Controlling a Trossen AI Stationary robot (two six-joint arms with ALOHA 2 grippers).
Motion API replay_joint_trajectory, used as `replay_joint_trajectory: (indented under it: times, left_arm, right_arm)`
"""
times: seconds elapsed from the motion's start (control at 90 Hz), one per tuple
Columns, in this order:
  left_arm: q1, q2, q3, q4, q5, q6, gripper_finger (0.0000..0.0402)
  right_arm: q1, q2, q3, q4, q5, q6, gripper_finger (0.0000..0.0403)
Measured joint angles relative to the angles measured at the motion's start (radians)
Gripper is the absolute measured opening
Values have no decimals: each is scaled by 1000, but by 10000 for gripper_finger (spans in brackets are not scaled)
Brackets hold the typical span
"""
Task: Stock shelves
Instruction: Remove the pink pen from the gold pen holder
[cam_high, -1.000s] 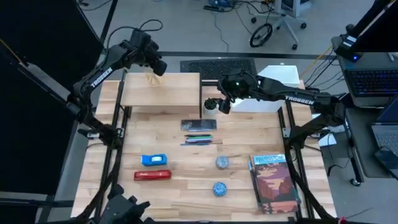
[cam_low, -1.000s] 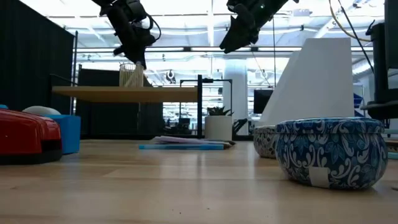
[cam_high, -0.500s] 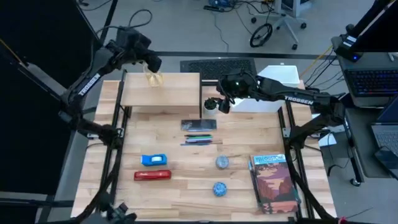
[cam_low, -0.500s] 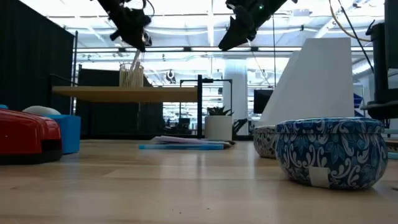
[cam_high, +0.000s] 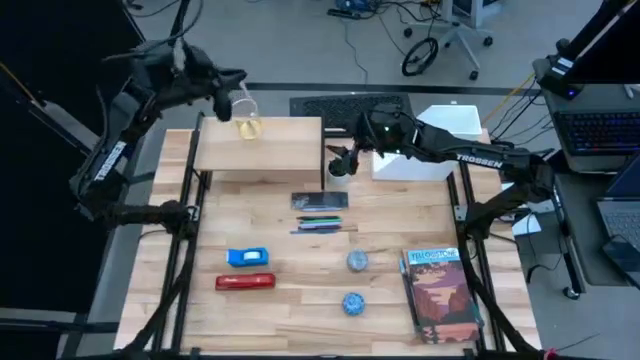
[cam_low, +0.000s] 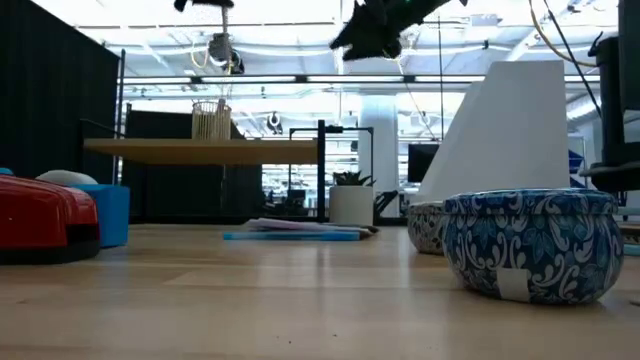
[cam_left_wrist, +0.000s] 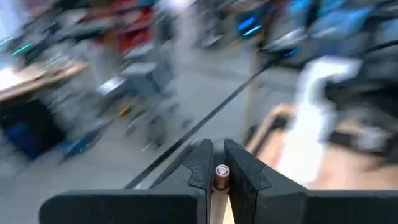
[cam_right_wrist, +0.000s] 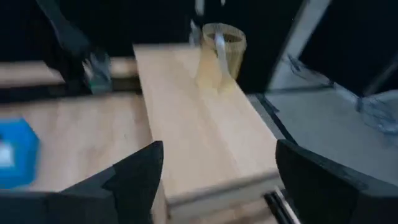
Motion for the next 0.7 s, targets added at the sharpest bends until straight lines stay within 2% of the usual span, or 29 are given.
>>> replay_joint_trajectory:
  times: [0.122,0.189,0.344,0.556,0.7]
  left_arm:
    - [-36,-10,0,52,177,-43,15]
    - [-73,-8,0,51,231,-51,15]
    - [-178,18,0,50,242,-66,15]
    - [-322,78,0,52,244,-60,15]
    - [-378,134,-1,45,242,-41,15]
  right_arm:
    - [39,55,0,154,-38,15,293]
    - [68,95,0,241,-38,9,293]
    - [115,163,32,348,-30,20,293]
    - [123,238,182,259,-33,28,289]
    - [128,240,230,186,-52,29,263]
